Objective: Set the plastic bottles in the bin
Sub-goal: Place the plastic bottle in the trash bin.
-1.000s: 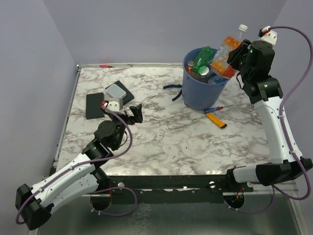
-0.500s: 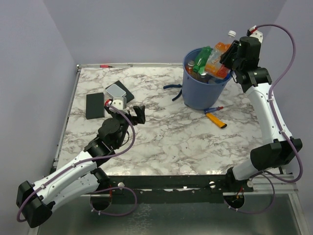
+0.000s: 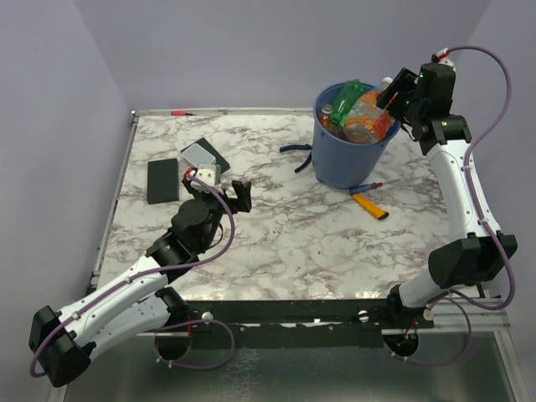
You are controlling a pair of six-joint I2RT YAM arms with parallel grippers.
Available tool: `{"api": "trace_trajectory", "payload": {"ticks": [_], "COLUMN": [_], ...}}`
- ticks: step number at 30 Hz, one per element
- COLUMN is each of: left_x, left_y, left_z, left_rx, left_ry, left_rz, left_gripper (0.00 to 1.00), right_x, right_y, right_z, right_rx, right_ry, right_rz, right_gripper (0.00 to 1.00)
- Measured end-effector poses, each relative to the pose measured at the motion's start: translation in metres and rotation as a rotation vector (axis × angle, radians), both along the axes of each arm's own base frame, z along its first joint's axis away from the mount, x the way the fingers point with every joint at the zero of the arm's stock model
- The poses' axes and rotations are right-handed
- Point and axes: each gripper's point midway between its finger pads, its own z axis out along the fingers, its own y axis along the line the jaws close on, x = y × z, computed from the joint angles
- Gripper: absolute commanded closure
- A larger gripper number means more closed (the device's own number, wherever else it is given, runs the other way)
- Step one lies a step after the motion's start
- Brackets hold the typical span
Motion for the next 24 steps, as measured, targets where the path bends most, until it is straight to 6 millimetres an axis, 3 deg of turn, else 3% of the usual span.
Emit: {"api": "trace_trajectory", "payload": {"ticks": [4,8,14,24], "left_x": [0.0,0.001,0.002,0.002], "left_y": [-0.001,-0.001,-0.003,-0.005], "left_z": [-0.001,-0.003,-0.007,-0.01], "left_rx": [0.003,0.008,0.013,0.015], "left_ry": [0.003,0.008,0.018,0.029], "left_rz": [-0.001,-0.001,-0.005,-0.012], "left_gripper": [0.01,0.01,0.01,0.01], "right_x": [-0.001,-0.005,-0.026,-0.047], "right_y": [0.001,0.001,-0.001,0.0], "right_z": [-0.001,-0.006,-0.011,0.014], "right_rx": [0.003,0.004,0.0,0.011], "right_ry": [0.003,0.016,0.032,-0.033], "right_rz": [0.006,0.008,0.008,0.021], "right_gripper": [0.34,0.27,0.24,0.37]}}
